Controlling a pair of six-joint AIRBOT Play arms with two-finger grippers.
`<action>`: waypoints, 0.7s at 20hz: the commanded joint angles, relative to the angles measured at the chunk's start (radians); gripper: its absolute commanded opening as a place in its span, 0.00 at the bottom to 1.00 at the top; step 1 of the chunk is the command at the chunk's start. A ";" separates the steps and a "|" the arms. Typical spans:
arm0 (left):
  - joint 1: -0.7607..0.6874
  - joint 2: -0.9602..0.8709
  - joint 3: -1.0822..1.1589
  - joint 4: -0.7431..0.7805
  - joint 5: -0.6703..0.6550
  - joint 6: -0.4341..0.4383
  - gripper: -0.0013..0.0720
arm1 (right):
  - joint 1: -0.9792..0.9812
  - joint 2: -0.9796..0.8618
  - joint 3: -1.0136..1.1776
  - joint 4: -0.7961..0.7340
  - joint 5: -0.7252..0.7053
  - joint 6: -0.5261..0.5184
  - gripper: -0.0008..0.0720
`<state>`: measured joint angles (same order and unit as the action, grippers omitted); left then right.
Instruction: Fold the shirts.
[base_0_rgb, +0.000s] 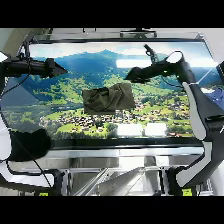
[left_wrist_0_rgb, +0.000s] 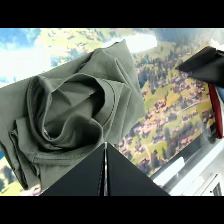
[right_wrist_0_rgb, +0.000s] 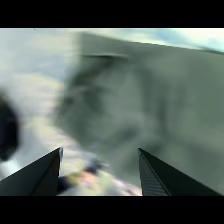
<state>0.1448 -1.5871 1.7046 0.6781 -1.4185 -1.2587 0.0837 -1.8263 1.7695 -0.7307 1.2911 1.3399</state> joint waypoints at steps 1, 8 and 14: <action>-0.001 0.001 0.000 0.000 -0.002 0.011 0.02 | -0.059 -0.026 -0.029 -0.134 0.015 0.060 0.75; -0.005 0.000 0.000 0.001 0.000 0.034 0.02 | -0.050 -0.200 -0.030 -0.087 -0.004 0.059 0.75; -0.005 0.000 -0.001 0.000 0.006 0.047 0.02 | -0.005 -0.270 -0.030 0.032 -0.022 0.002 0.74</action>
<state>0.1398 -1.5871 1.7042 0.6781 -1.4162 -1.2179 0.0551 -2.0651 1.7397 -0.7521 1.2842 1.3697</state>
